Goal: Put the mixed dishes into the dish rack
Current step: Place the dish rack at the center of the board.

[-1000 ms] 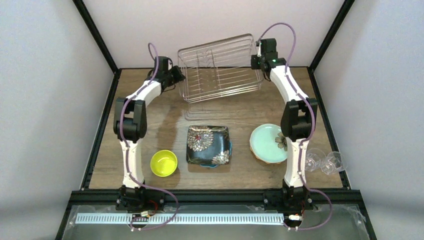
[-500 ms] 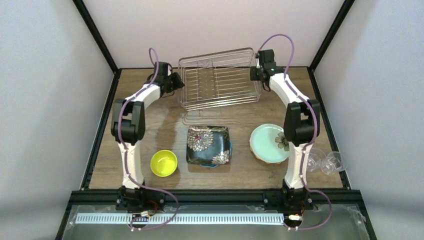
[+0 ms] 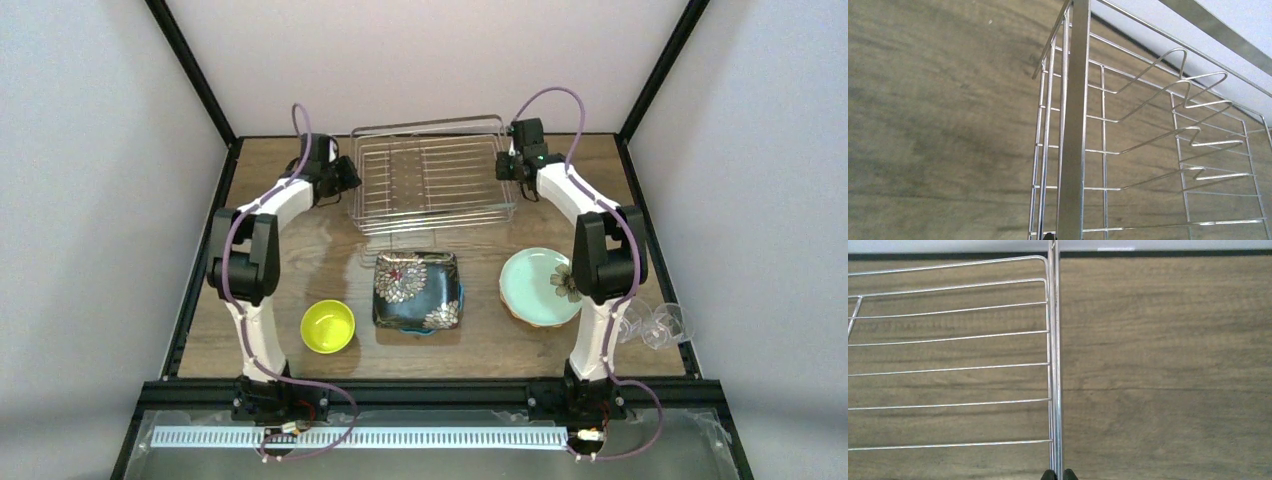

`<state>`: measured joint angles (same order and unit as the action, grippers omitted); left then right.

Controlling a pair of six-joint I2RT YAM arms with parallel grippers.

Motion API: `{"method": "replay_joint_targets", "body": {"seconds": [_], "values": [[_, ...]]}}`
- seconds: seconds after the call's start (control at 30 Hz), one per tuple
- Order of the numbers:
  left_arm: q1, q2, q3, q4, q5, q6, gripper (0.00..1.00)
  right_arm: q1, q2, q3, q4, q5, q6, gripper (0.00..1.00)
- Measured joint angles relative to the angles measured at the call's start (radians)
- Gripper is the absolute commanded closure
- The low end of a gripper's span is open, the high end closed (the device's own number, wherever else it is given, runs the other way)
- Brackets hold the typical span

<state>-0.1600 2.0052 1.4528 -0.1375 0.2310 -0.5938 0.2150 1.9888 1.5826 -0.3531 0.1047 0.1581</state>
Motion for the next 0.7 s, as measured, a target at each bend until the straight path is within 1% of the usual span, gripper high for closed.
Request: {"method": "replay_joint_targets", "body": {"seconds": [0.13, 0.7], "values": [[0.0, -0.034, -0.067, -0.005, -0.016, 0.005, 0.97, 0.014, -0.003, -0.05, 0.006, -0.005, 0.008, 0.99], [0.002, -0.095, -0.142, -0.008, -0.054, 0.06, 0.97, 0.057, -0.083, -0.22, 0.102, 0.027, 0.061, 0.99]]}}
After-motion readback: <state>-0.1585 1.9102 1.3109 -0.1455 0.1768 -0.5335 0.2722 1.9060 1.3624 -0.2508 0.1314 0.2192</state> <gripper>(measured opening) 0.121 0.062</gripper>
